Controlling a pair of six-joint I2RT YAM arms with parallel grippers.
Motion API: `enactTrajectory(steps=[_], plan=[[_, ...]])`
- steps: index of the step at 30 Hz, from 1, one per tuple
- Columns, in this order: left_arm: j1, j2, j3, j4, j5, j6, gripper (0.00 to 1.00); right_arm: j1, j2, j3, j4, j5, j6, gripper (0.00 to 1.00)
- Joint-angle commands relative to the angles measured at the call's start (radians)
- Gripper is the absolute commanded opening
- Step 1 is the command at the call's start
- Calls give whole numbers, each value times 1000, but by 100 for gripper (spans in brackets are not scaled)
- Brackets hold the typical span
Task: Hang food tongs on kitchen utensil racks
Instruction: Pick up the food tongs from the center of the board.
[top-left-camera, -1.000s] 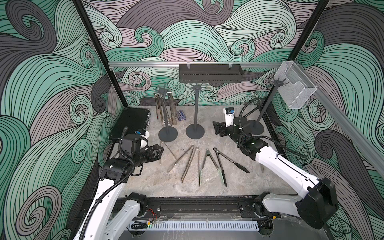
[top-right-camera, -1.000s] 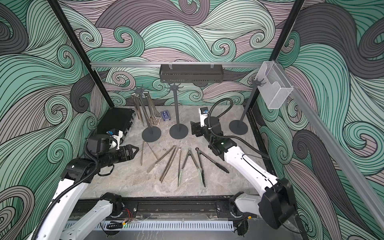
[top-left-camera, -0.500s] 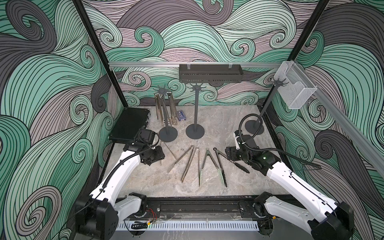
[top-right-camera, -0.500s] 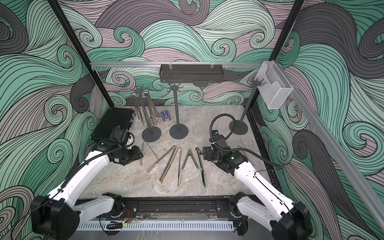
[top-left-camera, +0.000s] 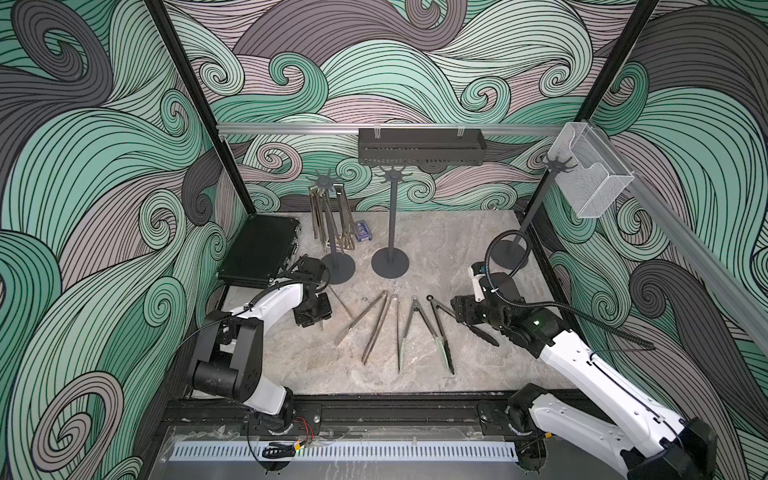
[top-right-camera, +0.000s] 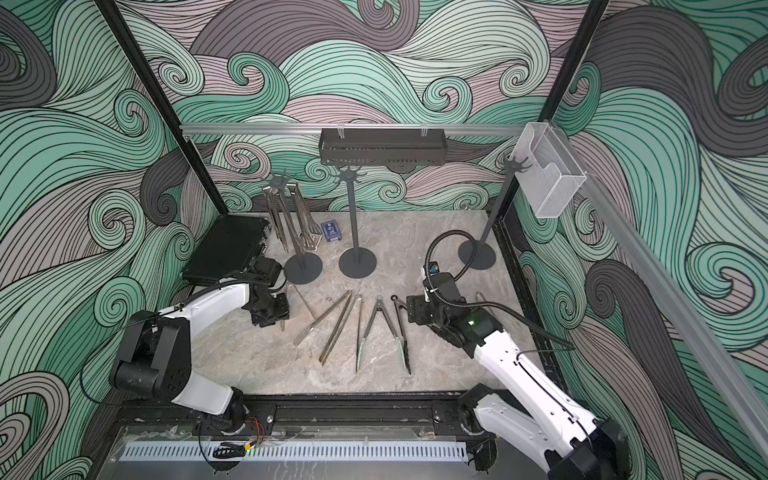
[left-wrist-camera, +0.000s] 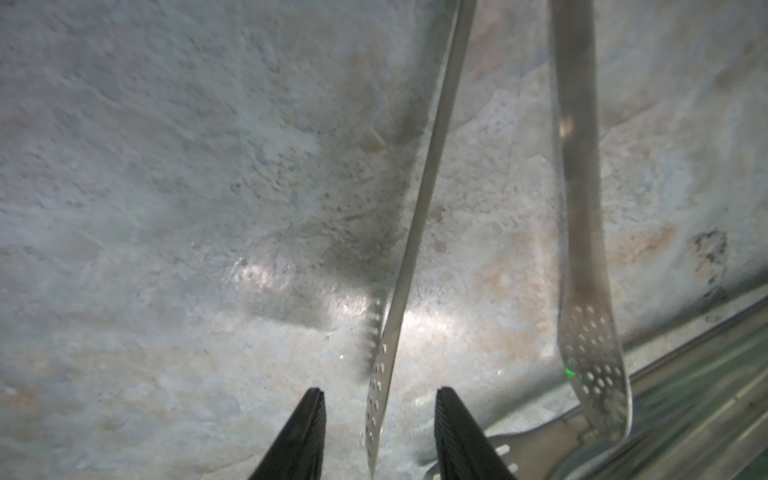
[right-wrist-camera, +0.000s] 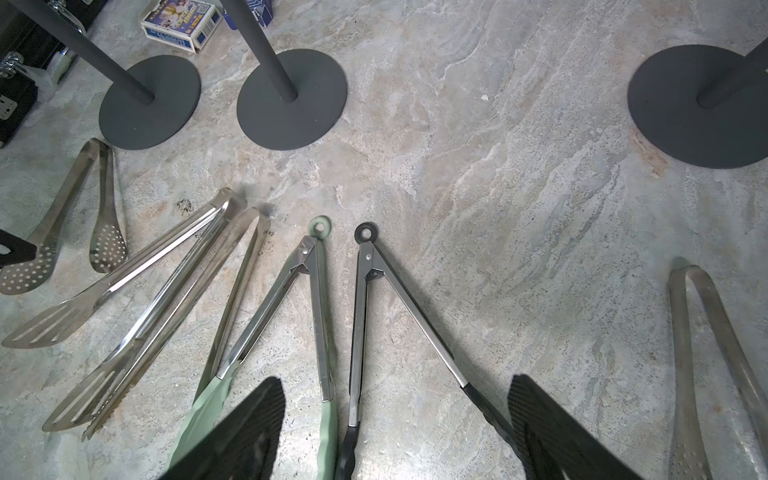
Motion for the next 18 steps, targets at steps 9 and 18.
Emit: enactTrajectory(steps=[9, 18], plan=[[7, 111, -37, 146, -43, 14, 30, -20, -2, -14, 4, -20, -15, 86], [2, 90, -63, 116, -48, 15, 9, -31, -20, -19, 2, -27, -12, 86]])
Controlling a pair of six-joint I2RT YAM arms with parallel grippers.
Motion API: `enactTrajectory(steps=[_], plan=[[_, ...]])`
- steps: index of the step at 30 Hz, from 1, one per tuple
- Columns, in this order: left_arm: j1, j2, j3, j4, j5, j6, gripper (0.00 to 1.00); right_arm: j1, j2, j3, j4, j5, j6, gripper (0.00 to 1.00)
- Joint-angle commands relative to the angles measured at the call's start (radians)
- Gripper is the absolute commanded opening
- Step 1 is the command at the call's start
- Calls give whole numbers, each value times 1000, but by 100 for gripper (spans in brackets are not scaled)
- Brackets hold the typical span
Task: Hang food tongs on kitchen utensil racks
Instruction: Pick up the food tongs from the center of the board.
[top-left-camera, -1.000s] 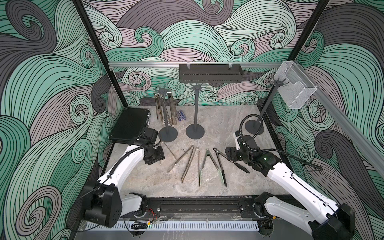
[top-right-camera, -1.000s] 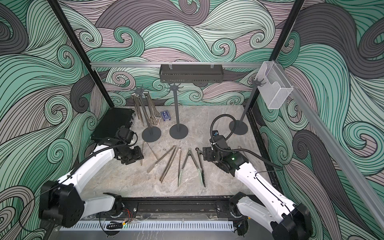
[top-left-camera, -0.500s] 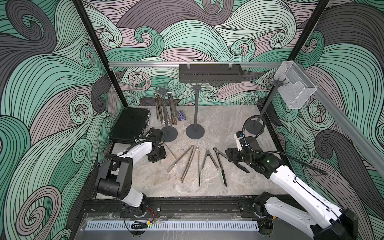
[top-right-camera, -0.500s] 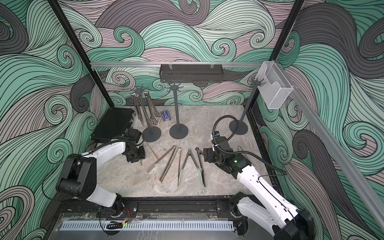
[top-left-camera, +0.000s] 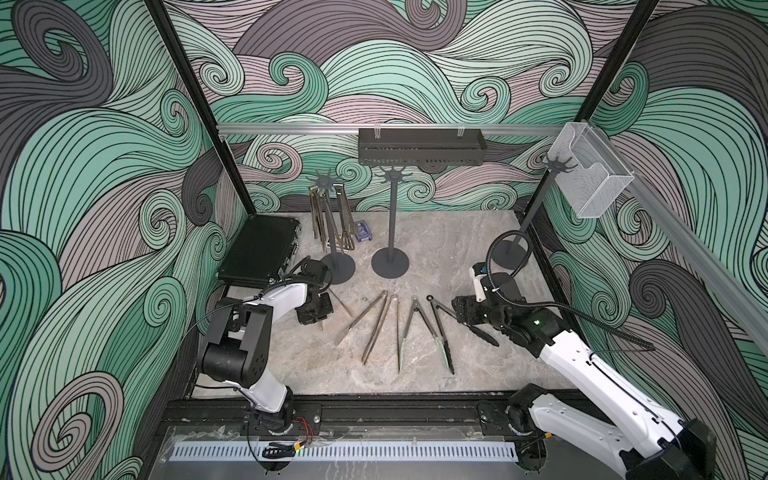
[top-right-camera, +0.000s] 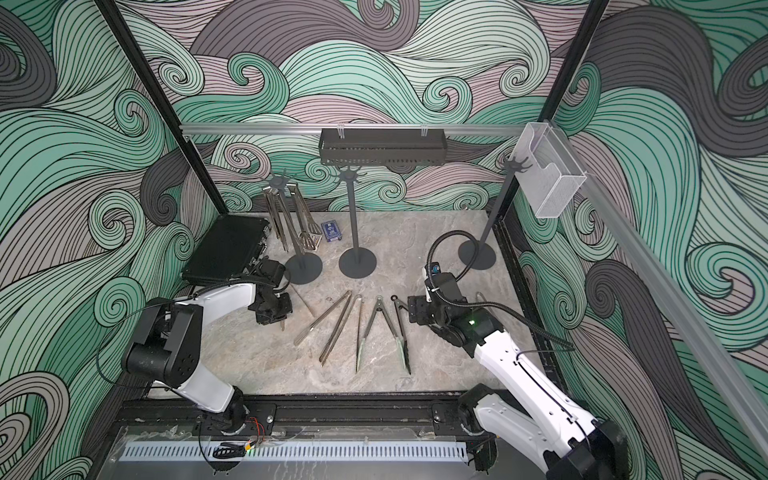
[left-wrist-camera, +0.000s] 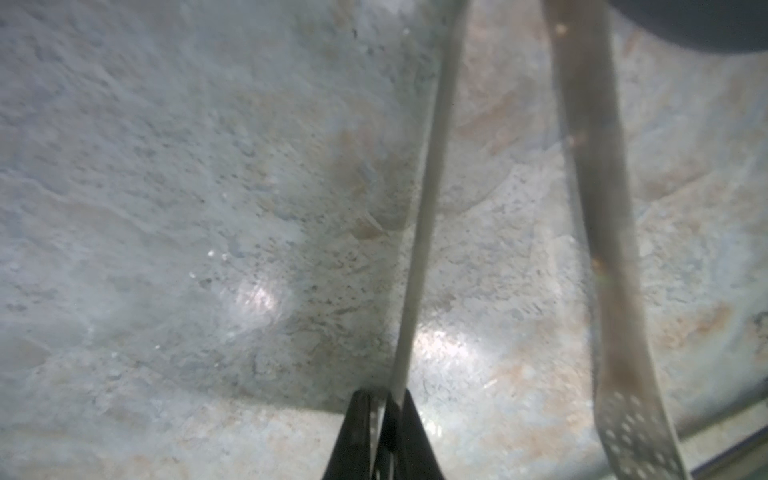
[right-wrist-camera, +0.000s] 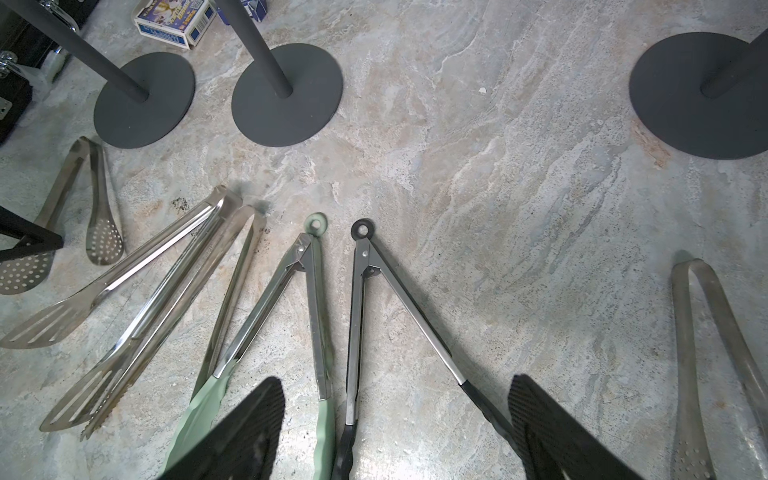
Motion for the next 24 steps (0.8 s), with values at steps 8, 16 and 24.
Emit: enactTrajectory(steps=[8, 16, 24], plan=[[-18, -34, -50, -79, -9, -16, 0, -12, -42, -15, 1, -15, -10, 86], [-52, -171, -47, -195, -46, -60, 0, -24, -65, -19, 2, -26, -17, 86], [-70, -547, 35, -403, -89, -65, 0, -34, -72, -3, 35, -70, -17, 86]])
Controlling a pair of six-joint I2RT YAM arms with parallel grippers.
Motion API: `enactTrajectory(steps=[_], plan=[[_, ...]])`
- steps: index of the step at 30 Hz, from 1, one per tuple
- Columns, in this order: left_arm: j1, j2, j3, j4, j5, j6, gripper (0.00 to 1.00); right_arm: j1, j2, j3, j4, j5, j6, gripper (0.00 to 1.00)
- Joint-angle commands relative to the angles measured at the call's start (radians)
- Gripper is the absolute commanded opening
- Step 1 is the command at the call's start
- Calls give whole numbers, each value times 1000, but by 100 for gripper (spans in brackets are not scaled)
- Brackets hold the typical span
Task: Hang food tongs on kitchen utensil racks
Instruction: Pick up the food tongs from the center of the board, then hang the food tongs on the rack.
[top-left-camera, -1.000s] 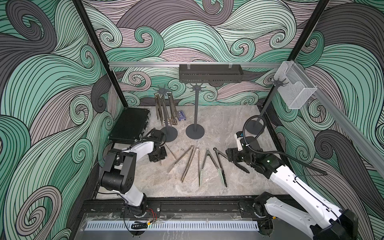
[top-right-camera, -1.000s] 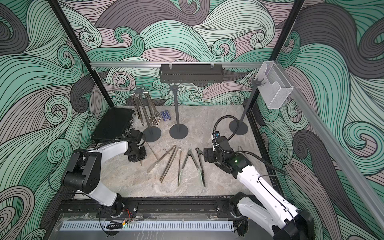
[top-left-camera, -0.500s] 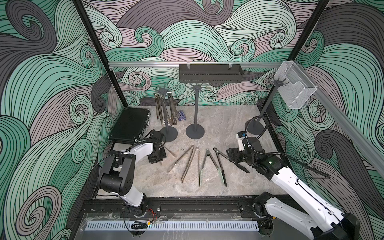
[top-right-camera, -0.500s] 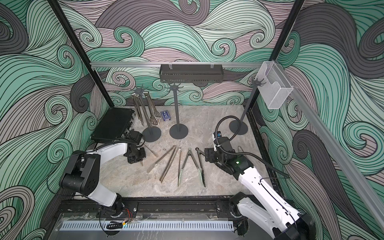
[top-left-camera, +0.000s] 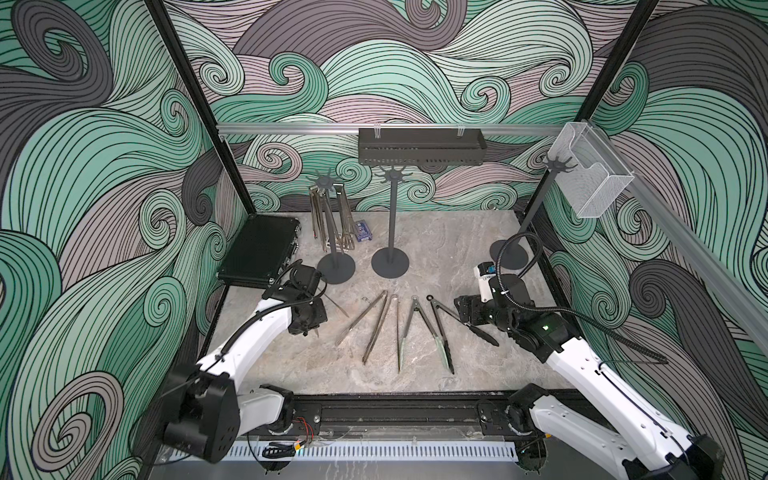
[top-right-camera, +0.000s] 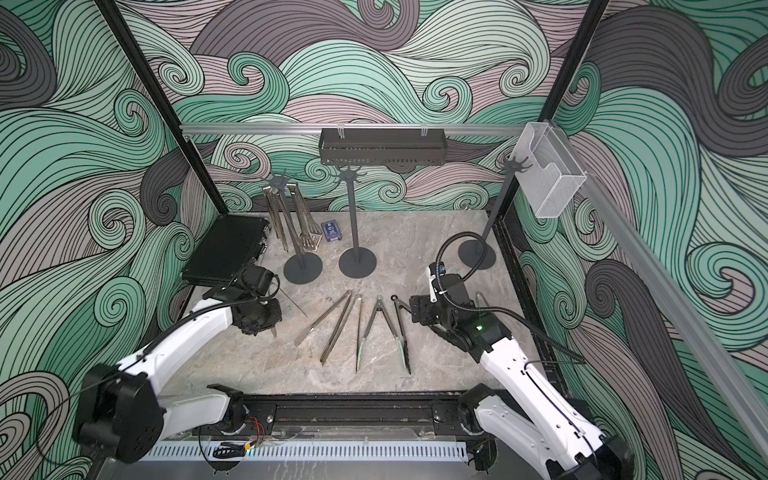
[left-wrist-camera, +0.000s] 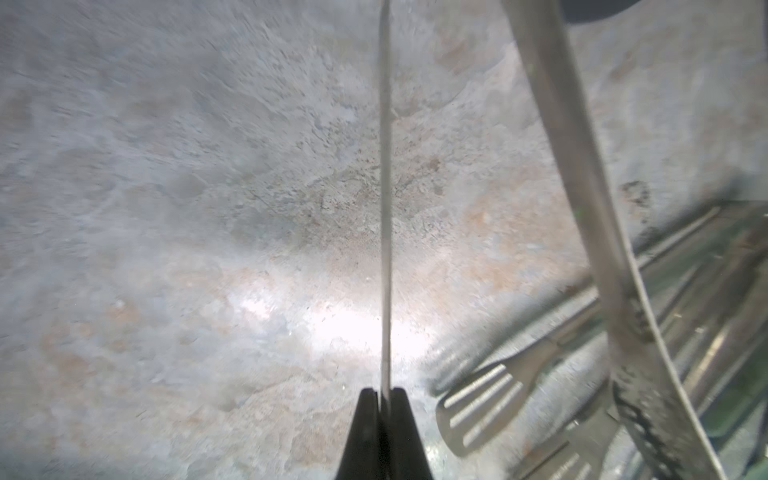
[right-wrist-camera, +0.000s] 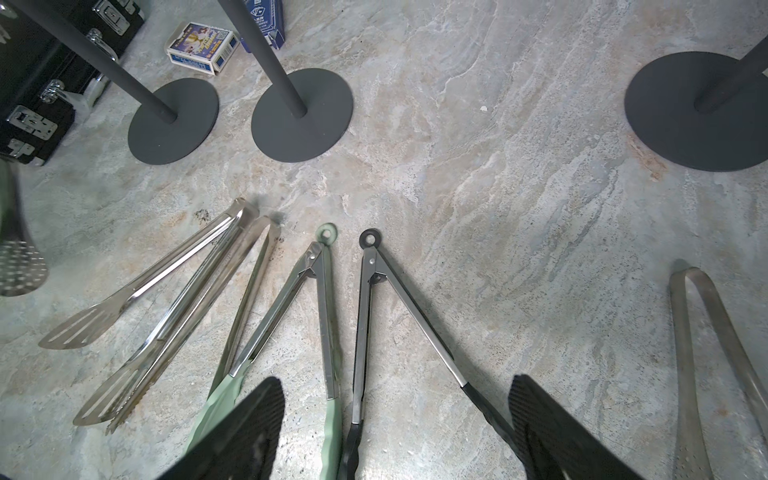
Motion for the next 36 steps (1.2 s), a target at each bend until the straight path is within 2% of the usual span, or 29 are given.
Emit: enactTrajectory(steps=[1, 7, 12, 19, 23, 26, 30, 36], plan=[[-12, -148, 80, -136, -35, 7, 0, -9, -10, 9, 37, -33, -1, 86], [-55, -350, 186, -63, 147, 185, 0, -22, -3, 35, 100, -65, -6, 86], [-198, -373, 270, 36, 175, 367, 0, -46, -3, 48, 155, -93, -11, 86], [-259, -248, 354, 239, 230, 608, 0, -81, 8, 52, 241, -139, 0, 86], [-257, -167, 390, 397, 173, 716, 0, -92, 2, 45, 263, -144, -7, 86], [-257, -100, 413, 506, 109, 756, 0, -99, -10, 32, 276, -142, -9, 86], [-247, -7, 457, 604, 91, 785, 0, -109, -20, 20, 288, -147, -17, 86], [-167, 179, 634, 564, 211, 770, 0, -120, -23, 8, 295, -148, -30, 86]])
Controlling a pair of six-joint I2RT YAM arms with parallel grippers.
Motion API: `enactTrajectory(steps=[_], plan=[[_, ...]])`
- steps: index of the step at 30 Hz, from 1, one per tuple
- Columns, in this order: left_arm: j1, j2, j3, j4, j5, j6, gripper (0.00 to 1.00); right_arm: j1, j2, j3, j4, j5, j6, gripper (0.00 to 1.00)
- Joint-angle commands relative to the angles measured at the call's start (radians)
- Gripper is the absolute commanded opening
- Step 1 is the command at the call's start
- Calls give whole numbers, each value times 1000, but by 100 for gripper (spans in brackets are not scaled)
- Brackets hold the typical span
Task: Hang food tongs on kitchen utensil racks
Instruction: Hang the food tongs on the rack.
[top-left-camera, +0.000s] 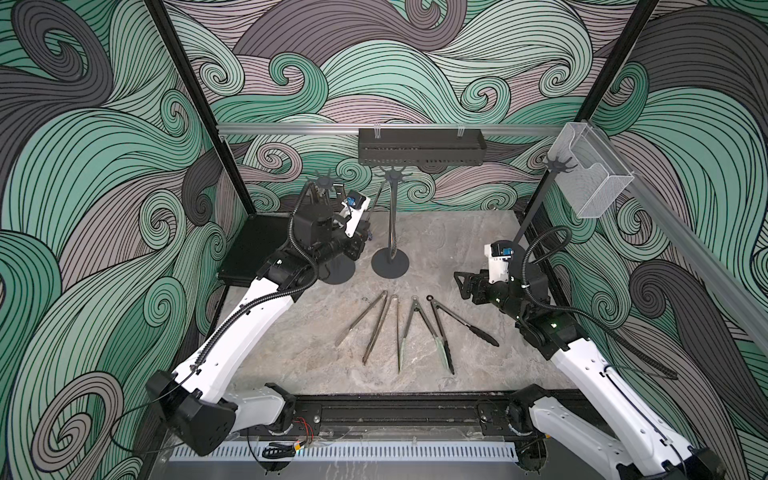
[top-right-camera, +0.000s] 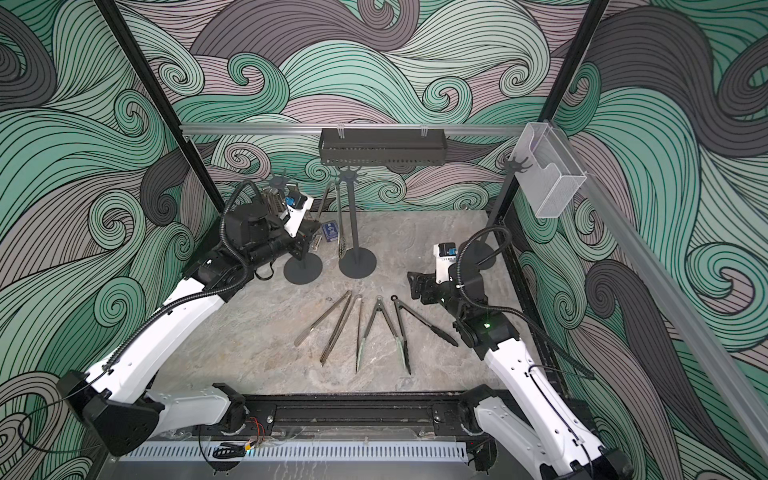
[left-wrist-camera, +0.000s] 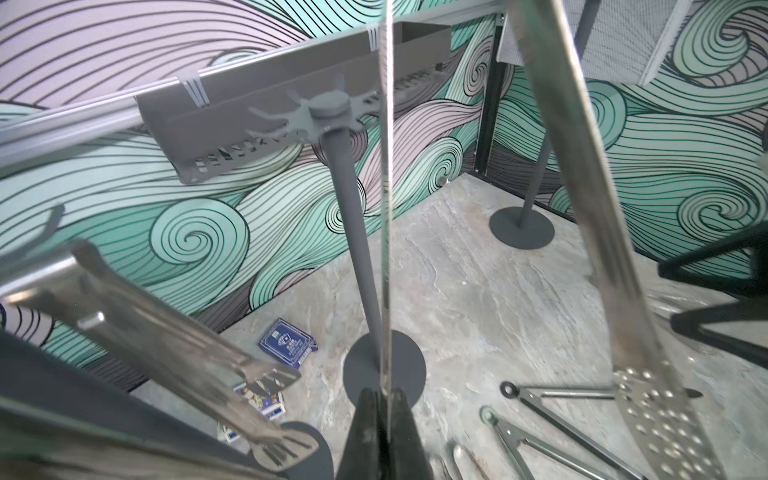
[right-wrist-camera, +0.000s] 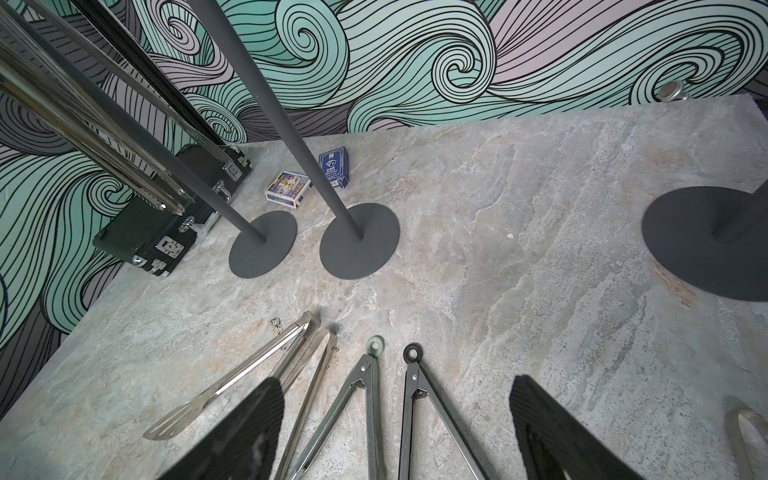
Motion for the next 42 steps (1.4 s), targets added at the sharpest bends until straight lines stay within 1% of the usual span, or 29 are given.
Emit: enactTrajectory(steps=[1, 6, 9, 14, 23, 33, 42], plan=[[51, 60, 83, 48, 79, 7, 0, -10, -10, -19, 25, -9, -20, 86], [93, 117, 128, 62, 148, -11, 0, -18, 0, -22, 30, -15, -27, 86], [96, 164, 135, 66, 170, -8, 0, -24, 6, -23, 33, -19, -27, 86], [98, 190, 122, 82, 194, -15, 0, -32, 13, -27, 39, -24, -25, 86], [99, 209, 103, 105, 175, -19, 0, -39, 20, -31, 42, -34, -23, 86], [100, 183, 97, 116, 155, -19, 0, -44, 26, -34, 44, -42, -22, 86], [121, 204, 86, 119, 161, -31, 0, -44, 24, -39, 44, -44, -25, 86]])
